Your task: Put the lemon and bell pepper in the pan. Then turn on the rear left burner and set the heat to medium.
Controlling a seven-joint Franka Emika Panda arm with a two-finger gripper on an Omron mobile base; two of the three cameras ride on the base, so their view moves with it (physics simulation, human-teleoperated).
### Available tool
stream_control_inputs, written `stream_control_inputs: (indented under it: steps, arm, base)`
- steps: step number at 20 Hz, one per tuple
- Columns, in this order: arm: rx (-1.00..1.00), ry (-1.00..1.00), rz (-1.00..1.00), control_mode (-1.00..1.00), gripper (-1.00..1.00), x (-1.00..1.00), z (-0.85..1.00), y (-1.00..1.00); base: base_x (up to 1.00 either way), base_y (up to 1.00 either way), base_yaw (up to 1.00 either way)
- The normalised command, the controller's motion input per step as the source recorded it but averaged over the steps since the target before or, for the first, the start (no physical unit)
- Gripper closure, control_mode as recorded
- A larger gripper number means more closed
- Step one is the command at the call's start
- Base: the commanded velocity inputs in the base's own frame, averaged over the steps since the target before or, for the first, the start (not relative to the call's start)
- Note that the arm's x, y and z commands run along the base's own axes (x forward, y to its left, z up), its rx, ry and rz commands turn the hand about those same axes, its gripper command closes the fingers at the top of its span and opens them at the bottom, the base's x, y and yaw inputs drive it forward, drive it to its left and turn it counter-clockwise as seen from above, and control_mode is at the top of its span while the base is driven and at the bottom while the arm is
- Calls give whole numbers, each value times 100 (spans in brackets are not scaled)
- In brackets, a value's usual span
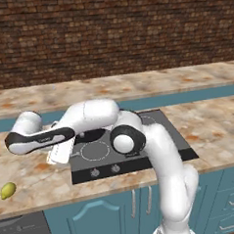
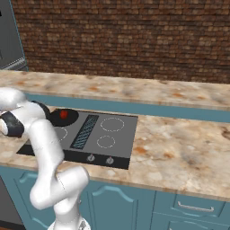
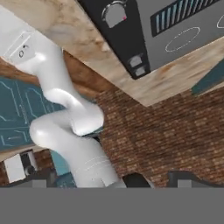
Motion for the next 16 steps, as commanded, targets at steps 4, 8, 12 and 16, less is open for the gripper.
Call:
stream_control_inputs:
  steps: [4, 8, 12, 16]
  arm:
    - [33, 3, 40, -100, -100, -74, 28, -96]
    - [99, -1, -1, -100, -100, 7, 1, -74]
    - [100, -4, -25, -100, -100, 17, -16, -3]
    - [100, -35, -39, -100, -100, 14, -30, 8]
  base:
    - [0, 0, 0]
    - [0, 0, 0]
    - [0, 0, 0]
    - [0, 0, 0]
